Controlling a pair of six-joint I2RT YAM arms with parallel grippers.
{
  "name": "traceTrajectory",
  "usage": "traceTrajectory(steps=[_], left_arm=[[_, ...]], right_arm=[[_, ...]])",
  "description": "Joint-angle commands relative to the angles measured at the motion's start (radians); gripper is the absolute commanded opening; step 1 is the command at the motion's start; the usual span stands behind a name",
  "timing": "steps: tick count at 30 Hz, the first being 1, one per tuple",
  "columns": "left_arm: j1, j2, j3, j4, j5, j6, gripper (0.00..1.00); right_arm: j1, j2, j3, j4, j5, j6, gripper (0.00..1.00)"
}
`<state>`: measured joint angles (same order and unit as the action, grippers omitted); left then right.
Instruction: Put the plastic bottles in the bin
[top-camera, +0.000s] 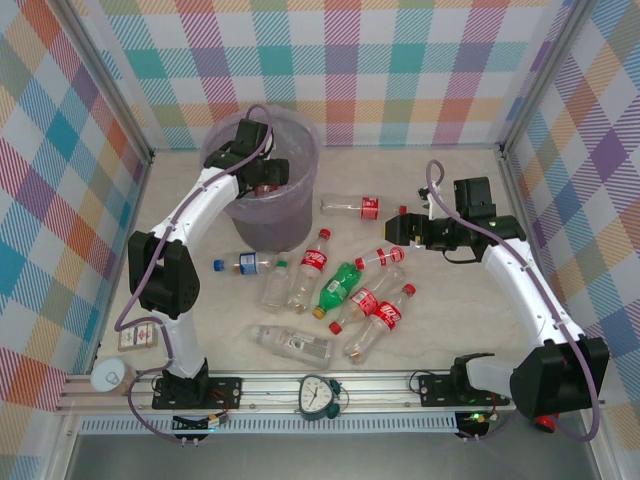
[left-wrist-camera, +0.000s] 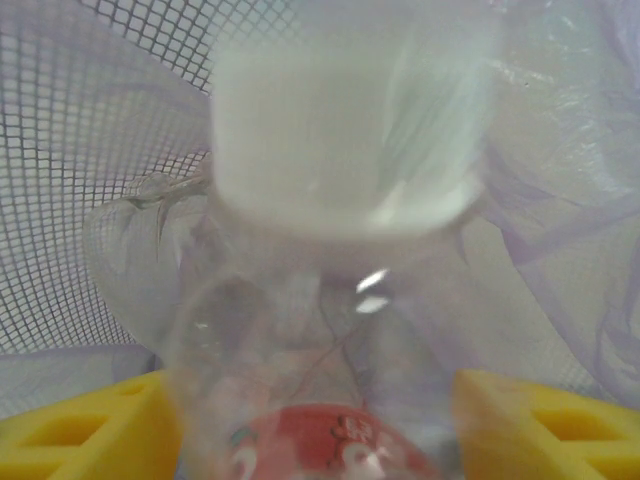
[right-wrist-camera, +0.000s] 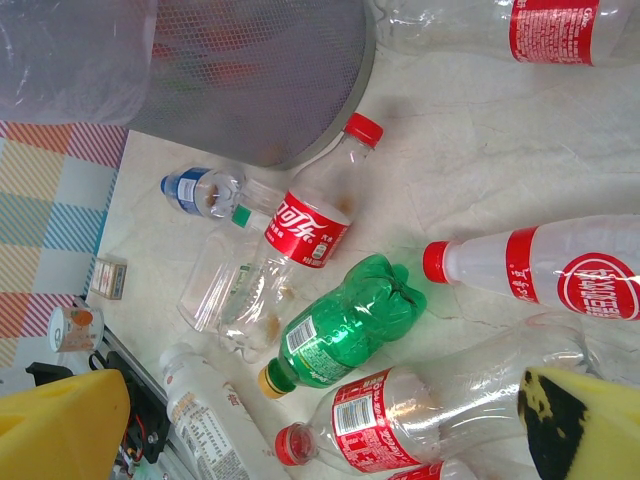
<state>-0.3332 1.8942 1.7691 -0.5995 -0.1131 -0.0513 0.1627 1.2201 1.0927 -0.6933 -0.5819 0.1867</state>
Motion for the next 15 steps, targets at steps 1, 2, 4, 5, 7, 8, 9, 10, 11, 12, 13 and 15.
traceTrajectory(steps=[1,2,4,5,7,8,9,10,11,12,13,15], left_arm=[[-0.006,-0.033,0.035,-0.010,0.013,0.005,0.72],[-0.006,-0.036,0.039,-0.013,0.015,0.004,0.73],[-0.006,-0.037,0.048,-0.017,0.016,0.003,0.74],[-0.006,-0.037,0.055,-0.021,0.015,0.003,0.74],[-0.006,-0.041,0.068,-0.030,0.018,0.001,0.75],[-0.006,-0.044,0.075,-0.034,0.018,-0.001,0.76],[-0.006,-0.048,0.083,-0.037,0.022,-0.005,0.77],[-0.006,-0.053,0.090,-0.038,0.024,-0.008,0.79],[-0.006,-0.061,0.096,-0.039,0.028,-0.010,0.81],[-0.006,-0.067,0.103,-0.039,0.034,-0.015,0.82],[-0.006,-0.075,0.109,-0.040,0.039,-0.019,0.84],[-0.006,-0.091,0.124,-0.042,0.049,-0.028,0.86]], right_arm=[[-0.003,-0.011,0.001,0.001,0.003,-0.006,0.99],[-0.004,-0.010,0.001,0.001,0.004,-0.006,0.99],[-0.003,-0.008,0.001,0.002,0.002,-0.006,0.99],[-0.003,-0.008,0.001,0.002,0.001,-0.006,0.99],[-0.003,-0.004,0.003,-0.001,-0.001,-0.008,0.99],[-0.003,-0.003,0.004,-0.001,-0.001,-0.008,0.99],[-0.003,-0.001,0.007,-0.002,0.002,-0.008,0.99],[-0.003,0.000,0.012,-0.005,0.007,-0.010,0.99],[-0.004,0.001,0.017,-0.010,0.019,-0.013,0.99],[-0.004,0.001,0.025,-0.015,0.035,-0.013,0.99],[-0.005,0.001,0.030,-0.019,0.053,-0.010,0.99],[-0.006,0.005,0.045,-0.030,0.106,0.009,0.99]])
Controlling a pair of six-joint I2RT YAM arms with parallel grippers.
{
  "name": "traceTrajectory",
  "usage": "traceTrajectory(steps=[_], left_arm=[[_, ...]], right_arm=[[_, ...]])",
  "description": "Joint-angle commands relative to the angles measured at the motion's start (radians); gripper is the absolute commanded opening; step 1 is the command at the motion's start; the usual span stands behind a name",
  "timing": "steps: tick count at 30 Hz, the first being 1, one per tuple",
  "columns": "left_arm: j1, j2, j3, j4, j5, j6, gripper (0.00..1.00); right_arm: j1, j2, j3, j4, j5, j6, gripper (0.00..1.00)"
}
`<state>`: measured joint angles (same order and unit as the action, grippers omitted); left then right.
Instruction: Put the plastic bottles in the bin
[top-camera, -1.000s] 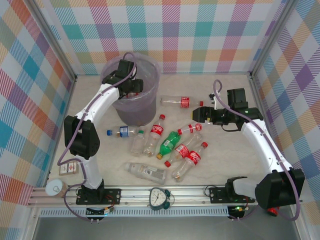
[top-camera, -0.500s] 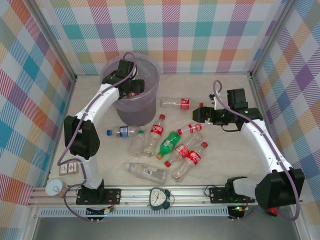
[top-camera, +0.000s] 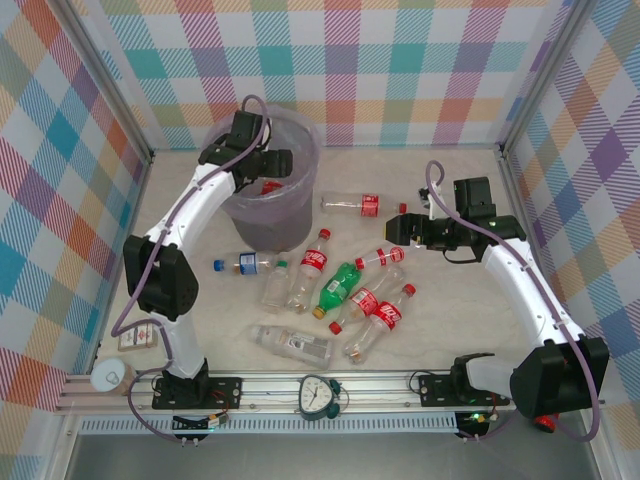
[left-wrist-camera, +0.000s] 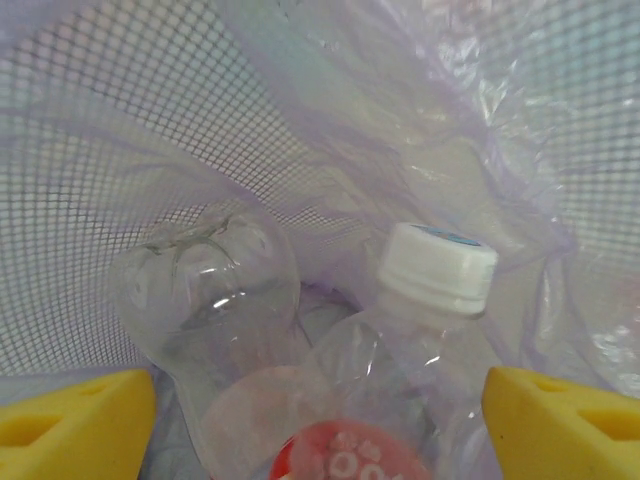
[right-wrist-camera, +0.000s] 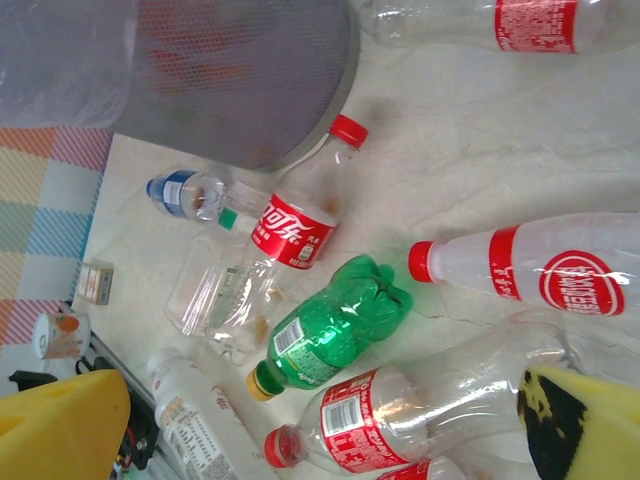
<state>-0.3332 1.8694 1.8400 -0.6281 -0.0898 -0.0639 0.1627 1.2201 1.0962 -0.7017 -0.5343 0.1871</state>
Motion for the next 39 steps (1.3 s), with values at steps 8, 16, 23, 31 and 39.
traceTrajectory(steps=[8,16,23,31,39], left_arm=[[-0.008,-0.137,0.094,-0.052,0.030,-0.024,0.90],[-0.013,-0.229,0.080,-0.089,0.002,-0.022,0.90],[-0.082,-0.383,0.000,-0.175,-0.107,-0.021,0.87],[-0.226,-0.572,-0.209,-0.266,-0.201,-0.134,0.85],[-0.323,-0.667,-0.350,-0.203,-0.187,-0.242,0.83]], right_arm=[[-0.040,0.052,0.044,-0.098,0.248,0.159,0.97],[-0.088,0.113,-0.050,0.024,0.291,0.392,0.94],[-0.093,0.154,-0.158,0.215,0.417,0.553,0.84],[-0.093,0.225,-0.220,0.365,0.405,0.643,0.92],[-0.081,0.347,-0.219,0.475,0.360,0.704,0.99]])
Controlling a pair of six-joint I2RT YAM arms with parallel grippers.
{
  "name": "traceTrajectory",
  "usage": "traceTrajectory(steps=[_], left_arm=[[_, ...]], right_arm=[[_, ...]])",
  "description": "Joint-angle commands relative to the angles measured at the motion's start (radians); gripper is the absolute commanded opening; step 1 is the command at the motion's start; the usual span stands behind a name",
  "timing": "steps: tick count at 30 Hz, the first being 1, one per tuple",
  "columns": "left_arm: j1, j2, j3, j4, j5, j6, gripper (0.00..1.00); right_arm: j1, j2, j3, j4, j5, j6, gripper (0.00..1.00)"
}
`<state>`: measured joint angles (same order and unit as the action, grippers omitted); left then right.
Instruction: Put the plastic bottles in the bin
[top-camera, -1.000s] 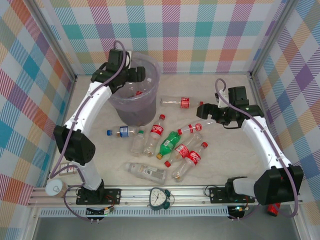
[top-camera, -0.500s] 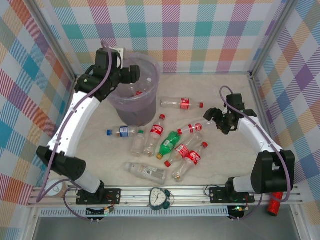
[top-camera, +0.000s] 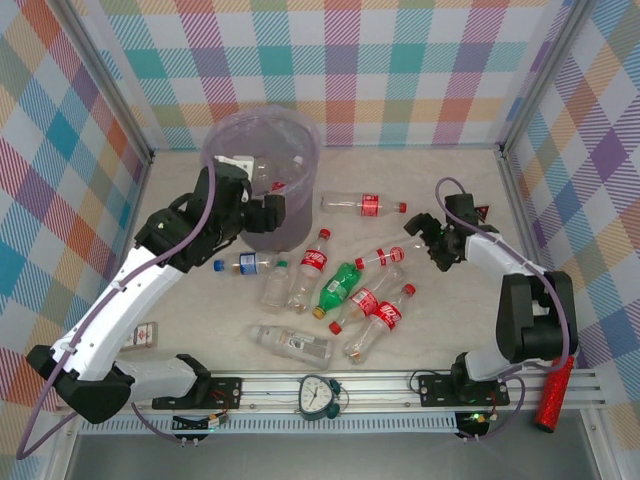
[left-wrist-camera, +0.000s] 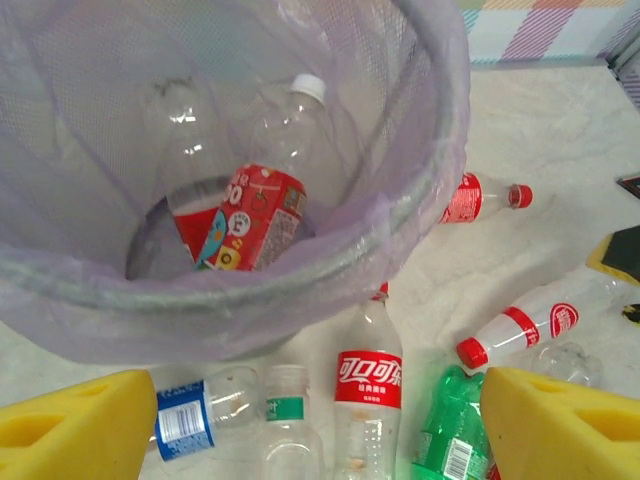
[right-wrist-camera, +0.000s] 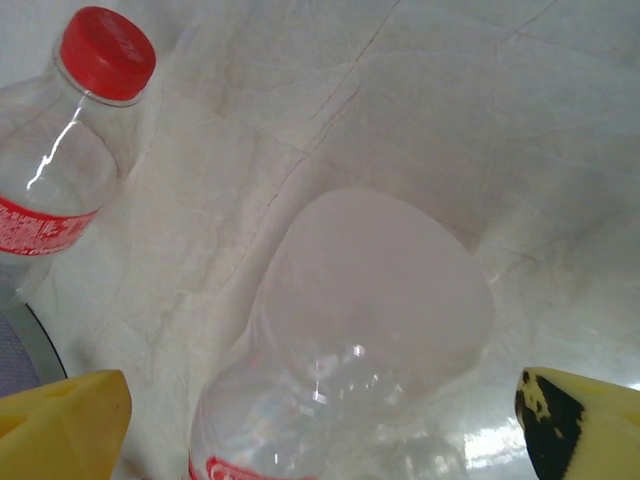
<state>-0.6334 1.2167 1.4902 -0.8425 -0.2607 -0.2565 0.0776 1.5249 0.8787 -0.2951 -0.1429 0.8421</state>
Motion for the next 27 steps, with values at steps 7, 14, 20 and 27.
traceTrajectory(steps=[7,14,20,27], left_arm=[[-0.073,0.047,0.063,0.007,-0.069,-0.008,0.83],[-0.076,0.070,0.066,0.022,-0.060,-0.003,0.83],[-0.077,0.064,0.053,0.026,-0.058,-0.006,0.83],[-0.077,0.066,0.058,0.018,-0.058,-0.006,0.83]], right_arm=[[0.040,0.112,-0.030,0.143,0.028,0.103,0.98],[0.040,0.123,-0.057,0.180,0.047,0.096,0.87],[0.039,0.113,-0.041,0.170,0.074,0.082,0.75],[0.029,0.090,-0.012,0.153,0.092,0.068,0.65]])
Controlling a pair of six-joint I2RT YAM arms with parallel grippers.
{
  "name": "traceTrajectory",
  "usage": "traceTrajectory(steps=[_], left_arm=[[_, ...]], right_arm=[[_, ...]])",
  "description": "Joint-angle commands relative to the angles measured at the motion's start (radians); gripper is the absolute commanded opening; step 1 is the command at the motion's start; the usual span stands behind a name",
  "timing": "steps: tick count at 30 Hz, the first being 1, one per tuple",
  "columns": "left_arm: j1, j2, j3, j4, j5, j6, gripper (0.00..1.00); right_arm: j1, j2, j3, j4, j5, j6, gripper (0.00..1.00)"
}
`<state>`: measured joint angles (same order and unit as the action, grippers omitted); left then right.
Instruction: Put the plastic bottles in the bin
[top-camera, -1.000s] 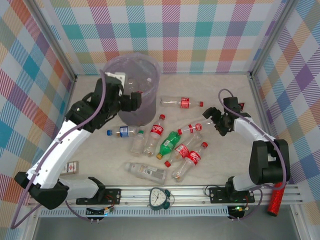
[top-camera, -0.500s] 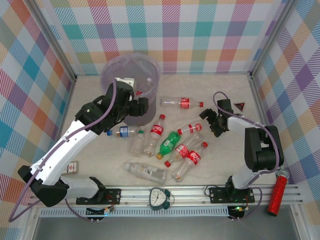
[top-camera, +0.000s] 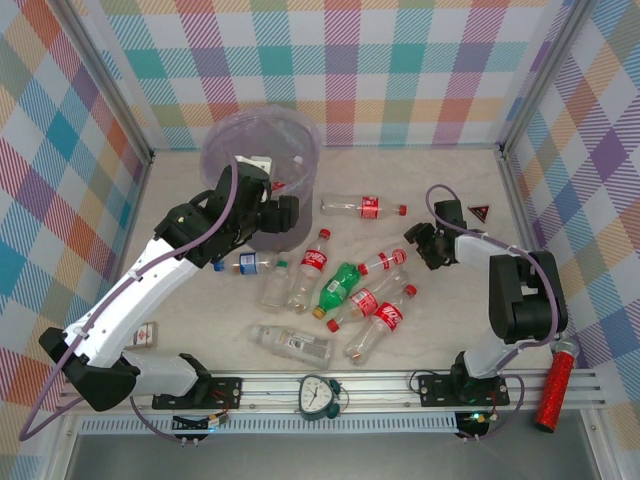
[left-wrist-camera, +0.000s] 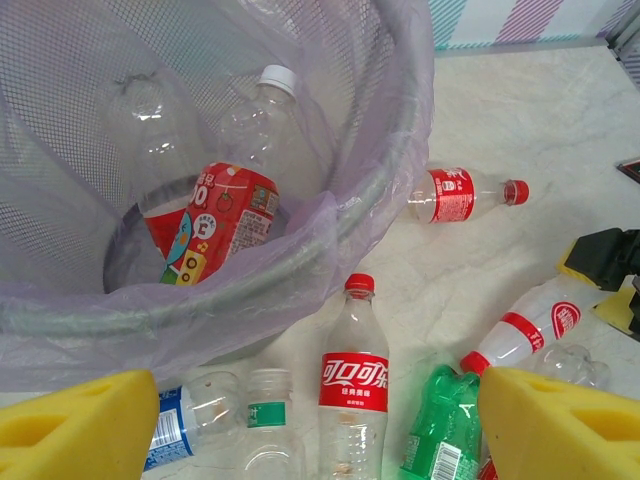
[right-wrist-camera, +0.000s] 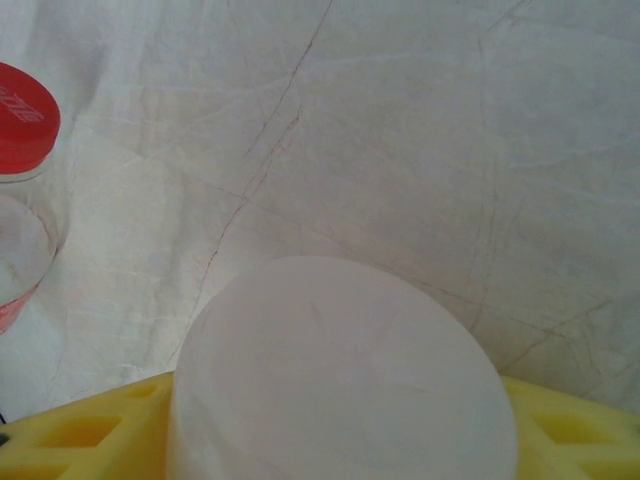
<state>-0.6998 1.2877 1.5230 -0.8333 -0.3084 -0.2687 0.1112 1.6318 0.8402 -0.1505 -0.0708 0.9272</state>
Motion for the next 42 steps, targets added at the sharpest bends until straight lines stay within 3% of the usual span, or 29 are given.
traceTrajectory(steps=[1,12,18,30,42], left_arm=[[-0.011,-0.004,0.026,0.006,-0.008,0.006,0.83],[-0.025,0.039,0.085,0.015,0.040,0.021,0.83],[-0.064,0.127,0.198,-0.042,0.019,0.036,0.82],[-0.153,0.308,0.340,0.031,0.220,0.064,0.85],[-0.181,0.422,0.213,0.323,0.515,-0.082,0.96]], right_arm=[[-0.010,-0.021,0.034,0.002,0.018,-0.024,0.65],[-0.084,-0.155,0.060,-0.033,0.005,-0.097,0.62],[-0.091,-0.268,0.083,-0.072,-0.049,-0.207,0.62],[-0.090,-0.392,0.224,-0.284,-0.424,-0.369,0.62],[-0.038,-0.444,0.175,-0.156,-0.633,-0.311,0.62]])
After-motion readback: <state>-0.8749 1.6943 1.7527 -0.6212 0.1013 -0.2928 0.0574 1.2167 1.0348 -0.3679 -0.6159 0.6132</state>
